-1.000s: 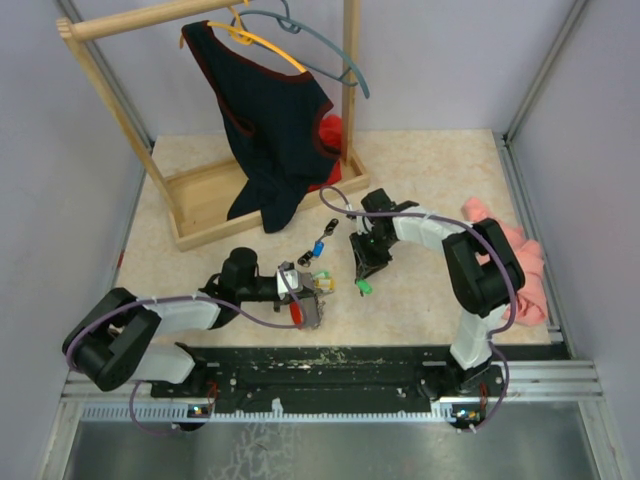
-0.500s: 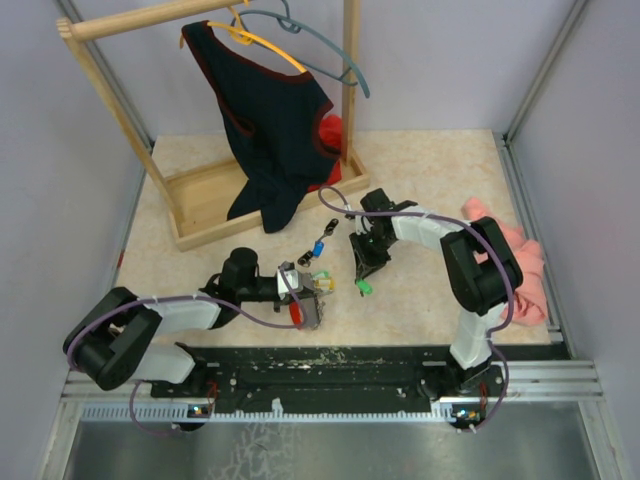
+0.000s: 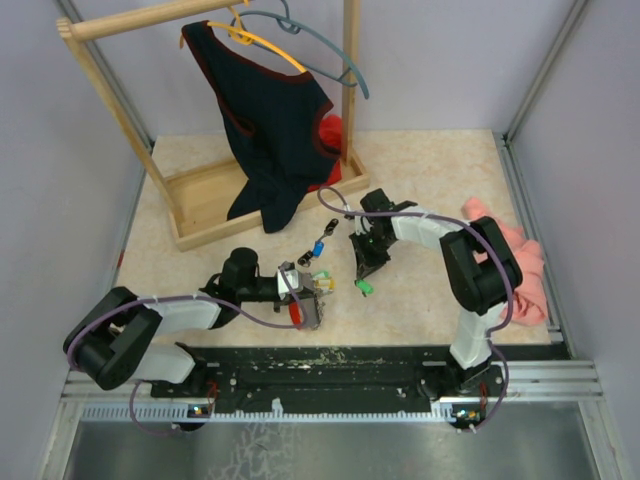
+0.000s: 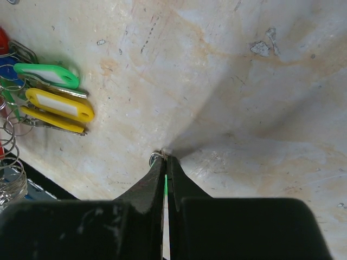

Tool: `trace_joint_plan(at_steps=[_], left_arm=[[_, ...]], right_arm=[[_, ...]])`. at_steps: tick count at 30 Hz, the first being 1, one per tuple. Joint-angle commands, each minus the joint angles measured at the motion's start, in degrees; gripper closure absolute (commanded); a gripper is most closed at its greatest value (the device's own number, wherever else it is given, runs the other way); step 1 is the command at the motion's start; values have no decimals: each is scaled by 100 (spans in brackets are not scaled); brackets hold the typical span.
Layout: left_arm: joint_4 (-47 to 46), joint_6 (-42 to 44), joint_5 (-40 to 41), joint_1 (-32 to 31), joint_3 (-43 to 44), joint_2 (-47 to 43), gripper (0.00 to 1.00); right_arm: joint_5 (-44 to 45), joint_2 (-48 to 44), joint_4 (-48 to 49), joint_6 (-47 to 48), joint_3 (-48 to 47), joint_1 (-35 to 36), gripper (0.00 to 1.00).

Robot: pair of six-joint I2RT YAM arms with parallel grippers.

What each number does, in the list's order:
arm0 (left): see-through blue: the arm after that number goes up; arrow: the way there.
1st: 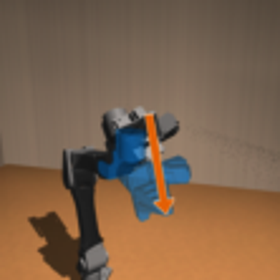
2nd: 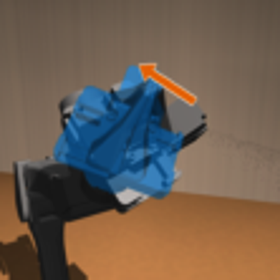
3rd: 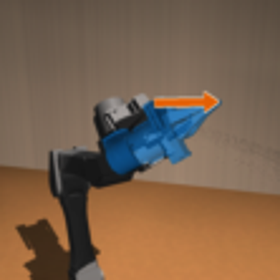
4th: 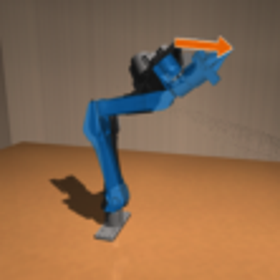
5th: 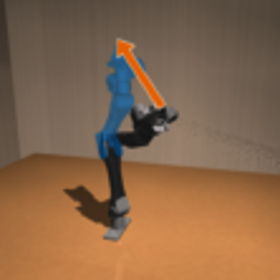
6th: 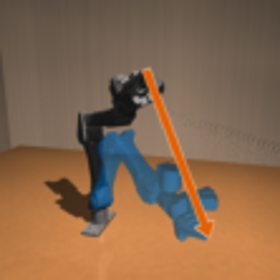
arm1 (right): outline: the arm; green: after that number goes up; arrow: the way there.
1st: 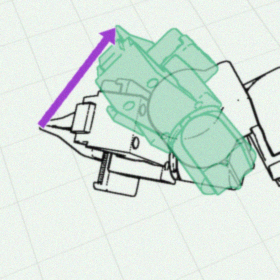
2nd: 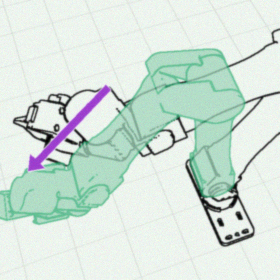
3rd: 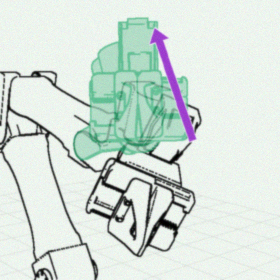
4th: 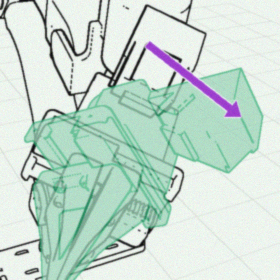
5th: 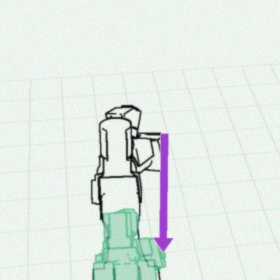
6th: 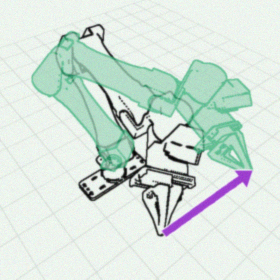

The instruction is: Put the keys on the keyring

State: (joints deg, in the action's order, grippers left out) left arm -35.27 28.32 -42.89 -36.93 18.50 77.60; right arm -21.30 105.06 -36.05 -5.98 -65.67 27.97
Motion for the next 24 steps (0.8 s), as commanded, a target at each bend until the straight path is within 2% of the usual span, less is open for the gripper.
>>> trace_joint_plan(at_steps=[1,7,16,24], left_arm=[[-33,-13,-17,-16,136,31,99],[-48,-10,-42,-17,121,16,99],[-51,85,-44,-16,91,-8,99],[-66,99,-43,-16,86,-17,99]], right_arm=[[-13,-499,280,233,65,162,100],[406,-1371,1289,957,794,728,100],[-60,-2322,3175,2014,2032,1161,100],[-655,-2937,5554,2762,3421,1238,100]])
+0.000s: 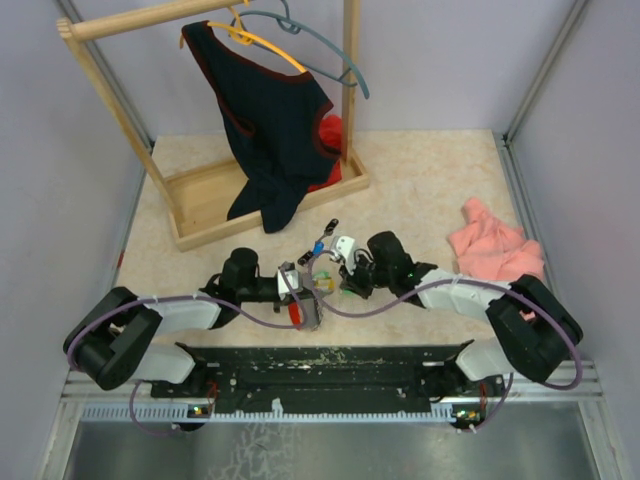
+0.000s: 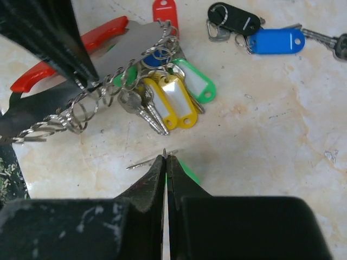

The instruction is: Put the keys on the keyring

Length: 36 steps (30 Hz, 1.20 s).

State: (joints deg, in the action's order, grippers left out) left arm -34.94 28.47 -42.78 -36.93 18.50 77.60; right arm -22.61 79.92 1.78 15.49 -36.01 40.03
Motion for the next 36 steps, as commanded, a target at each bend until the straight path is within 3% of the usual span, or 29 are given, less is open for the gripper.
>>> trace_joint_plan(at_steps=[1,14,21,36], left_arm=[[-105,91,-54,-16,77,-17,99],[-129,271,-226,-16,79,72,99],[-40,402,-282,-16,132,157,99],[52,450,-341,-16,193,241,99]], right_arm=[[-647,-471,1963,735,575,39,100],[-1375,-583,3936,1723,1574,197,100],[-1270,-239,3765,2231,1446,459,100],[-1221,129,4045,2357,1407,594,100]])
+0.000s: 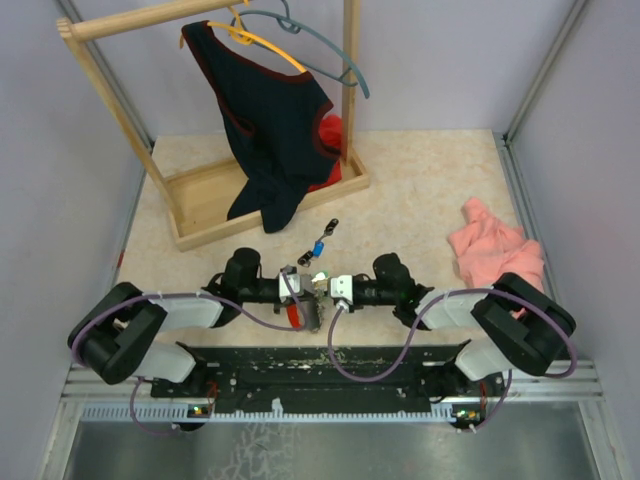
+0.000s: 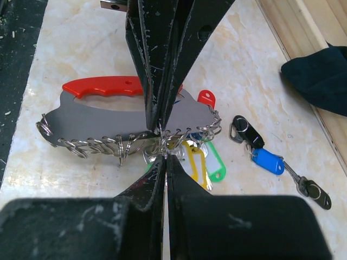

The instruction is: Put the keys on the keyring

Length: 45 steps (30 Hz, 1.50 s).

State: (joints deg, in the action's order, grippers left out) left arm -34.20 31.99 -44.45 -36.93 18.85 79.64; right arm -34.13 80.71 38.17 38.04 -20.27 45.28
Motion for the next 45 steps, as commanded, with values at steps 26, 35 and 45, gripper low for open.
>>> trace_joint_plan(at_steps=[26,35,45], left_arm=[[18,79,-185,-18,189,52,99],[-8,63,-174,-25,171,34,99],[-17,81,-152,-24,136,-23,99]], right_arm=[[-364,144,404,-20,-241,77,100],[-434,190,296,-80,-303,78,100],[-417,174,-68,-272,-430,78,100]])
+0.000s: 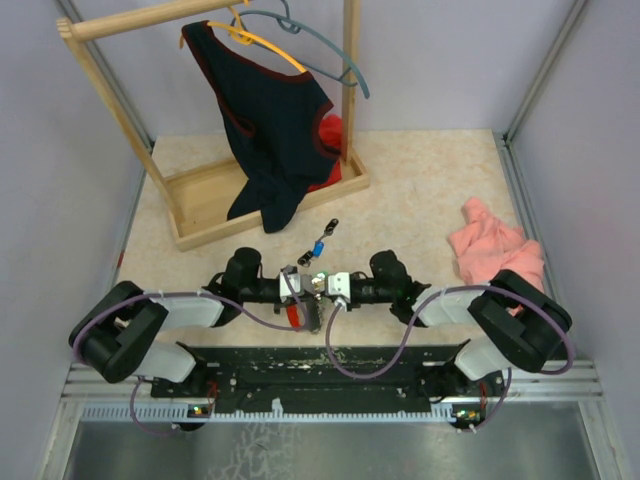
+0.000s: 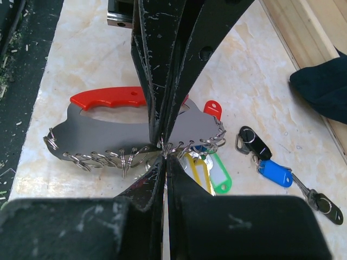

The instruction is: Put the keys on the keyring

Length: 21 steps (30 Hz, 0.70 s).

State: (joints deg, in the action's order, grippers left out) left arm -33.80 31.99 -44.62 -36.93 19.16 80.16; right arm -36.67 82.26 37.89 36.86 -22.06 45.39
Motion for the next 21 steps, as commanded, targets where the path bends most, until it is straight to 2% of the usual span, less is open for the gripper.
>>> trace_joint_plan(at_steps=[1,9,21], left_arm=[[-56,85,-126,-25,106,-72,99],[-67,98,-99,-25,70,-121,99],[-70,96,-67,-25,66,-152,99]], right_arm=[[-131,14,-75,-186,-262,62,100],[-29,-162,64,-550,-112,-75,100],[-493,-293,203,-744,23,-258,100]])
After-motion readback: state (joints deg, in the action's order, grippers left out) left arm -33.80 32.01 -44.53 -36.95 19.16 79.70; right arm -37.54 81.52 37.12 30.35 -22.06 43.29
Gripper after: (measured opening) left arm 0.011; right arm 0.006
